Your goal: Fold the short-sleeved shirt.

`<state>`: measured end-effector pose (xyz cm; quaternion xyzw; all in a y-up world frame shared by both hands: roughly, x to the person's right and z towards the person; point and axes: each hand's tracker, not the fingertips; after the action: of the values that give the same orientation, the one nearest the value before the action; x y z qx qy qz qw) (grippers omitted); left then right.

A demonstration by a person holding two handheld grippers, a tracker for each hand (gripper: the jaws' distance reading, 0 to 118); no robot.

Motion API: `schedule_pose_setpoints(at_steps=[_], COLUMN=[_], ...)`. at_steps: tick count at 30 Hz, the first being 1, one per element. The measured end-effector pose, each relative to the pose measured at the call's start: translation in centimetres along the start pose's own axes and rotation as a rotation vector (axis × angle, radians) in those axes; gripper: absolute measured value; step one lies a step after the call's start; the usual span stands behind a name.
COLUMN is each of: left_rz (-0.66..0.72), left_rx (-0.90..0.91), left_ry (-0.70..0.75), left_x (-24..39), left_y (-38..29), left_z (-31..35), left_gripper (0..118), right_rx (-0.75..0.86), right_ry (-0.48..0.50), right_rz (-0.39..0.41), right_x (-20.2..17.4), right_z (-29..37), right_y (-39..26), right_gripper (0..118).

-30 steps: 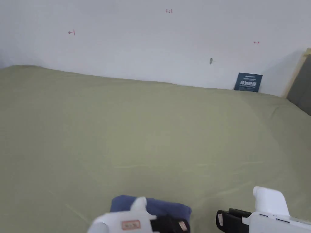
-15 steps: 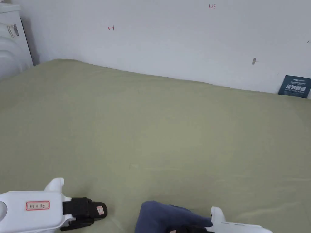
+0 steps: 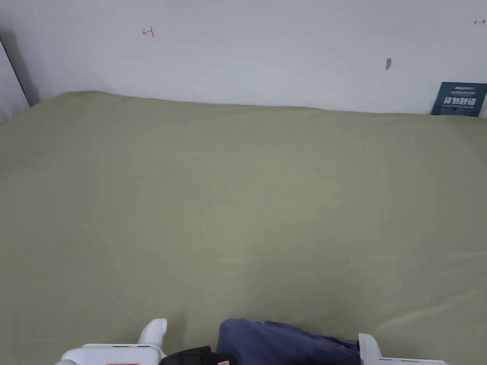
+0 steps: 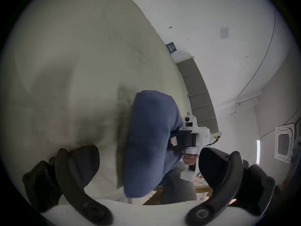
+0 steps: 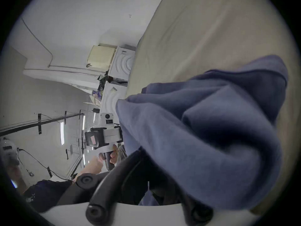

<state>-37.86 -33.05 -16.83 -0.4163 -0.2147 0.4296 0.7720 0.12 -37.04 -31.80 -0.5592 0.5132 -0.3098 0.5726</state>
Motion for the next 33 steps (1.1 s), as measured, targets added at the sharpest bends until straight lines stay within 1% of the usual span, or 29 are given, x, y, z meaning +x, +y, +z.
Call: schedule_pose_setpoints(at_steps=[2, 4, 5, 6, 7, 8, 9, 10, 11, 12, 13, 14, 16, 17, 19, 22, 25, 26, 30, 31, 33], left_rz=[0.026, 0.016, 0.035, 0.066, 0.107, 0.094, 0.027, -0.039, -0.028, 0.112, 0.179, 0.193, 0.069, 0.056, 0.071, -0.004, -0.083, -0.104, -0.084, -0.107, -0.066], left_rx=[0.004, -0.009, -0.027, -0.07, -0.102, -0.109, -0.114, -0.107, -0.091, -0.072, -0.043, -0.046, -0.036, -0.045, -0.071, -0.151, -0.212, -0.198, -0.216, -0.194, -0.194], left_ry=[0.034, 0.039, 0.02, -0.028, -0.089, -0.062, 0.034, 0.135, 0.189, 0.033, 0.026, 0.028, 0.049, 0.06, 0.047, 0.06, 0.088, 0.128, 0.185, 0.249, 0.306], left_x=[0.7, 1.5, 2.0, 3.1, 3.5, 4.0, 4.4, 4.9, 4.6, 3.8, 3.1, 1.9, 2.9, 3.1, 1.9, 1.3, 0.9, 1.0, -1.6, -2.5, -4.7], left_y=[0.3, 0.6, 0.6, 0.2, -0.1, -0.4, -0.7, -1.0, -1.2, -1.2, -1.2, -1.2, -1.5, -1.4, -0.2, 1.4, 3.8, 4.4, 8.1, 9.1, 11.1], left_z=[-1.1, -2.0, -2.6, -3.4, -4.2, -4.8, -5.3, -5.7, -5.6, -5.3, -4.9, -5.0, -4.9, -4.6, -4.5, -3.3, -1.3, -0.2, 6.5, 8.9, 13.5], left_gripper=[118, 118, 118, 113, 102, 82, 39, 28, 28, 28, 28, 28, 28, 28, 28, 27, 27, 27, 27, 27, 27], right_rx=[0.005, 0.011, 0.018, 0.024, 0.029, 0.035, 0.038, 0.044, 0.051, 0.048, 0.06, 0.062, 0.063, 0.064, 0.072, 0.074, 0.083, 0.086, 0.134, 0.152, 0.179], right_ry=[0.003, 0.006, 0.007, 0.008, 0.007, 0.007, 0.004, 0.004, -0.004, -0.01, 0.001, -0.009, -0.013, -0.011, -0.004, -0.003, -0.013, -0.023, -0.042, -0.031, -0.004], right_rz=[0.008, 0.021, 0.028, 0.039, 0.047, 0.054, 0.055, 0.052, 0.049, 0.052, 0.062, 0.076, 0.101, 0.098, 0.099, 0.103, 0.13, 0.13, 0.136, 0.138, 0.147], right_x=[-0.1, 0.2, 0.2, 0.2, 0.3, 0.3, 0.3, 0.2, 0.2, 0.1, 0.1, 0.0, -0.3, -0.2, -0.5, -1.2, -1.8, -1.9, -2.3, -2.4, -3.3], right_z=[0.0, 0.1, 0.1, 0.1, 0.1, 0.2, 0.2, 0.3, 0.3, 0.1, 0.1, -0.1, 0.1, 0.1, 0.1, 0.0, -0.1, -0.2, -0.7, -0.8, -1.1], right_y=[-0.2, -0.2, -0.3, -0.4, -0.5, -0.5, -0.5, -0.5, -0.6, -0.7, -0.7, -0.8, -1.0, -1.0, -1.1, -1.0, -1.1, -1.0, -0.7, -0.6, -0.5], right_gripper=[1, 1, 1, 1, 1, 1, 1, 1, 1, 1, 1, 1, 1, 1, 1, 1, 1, 1, 1, 1, 1])
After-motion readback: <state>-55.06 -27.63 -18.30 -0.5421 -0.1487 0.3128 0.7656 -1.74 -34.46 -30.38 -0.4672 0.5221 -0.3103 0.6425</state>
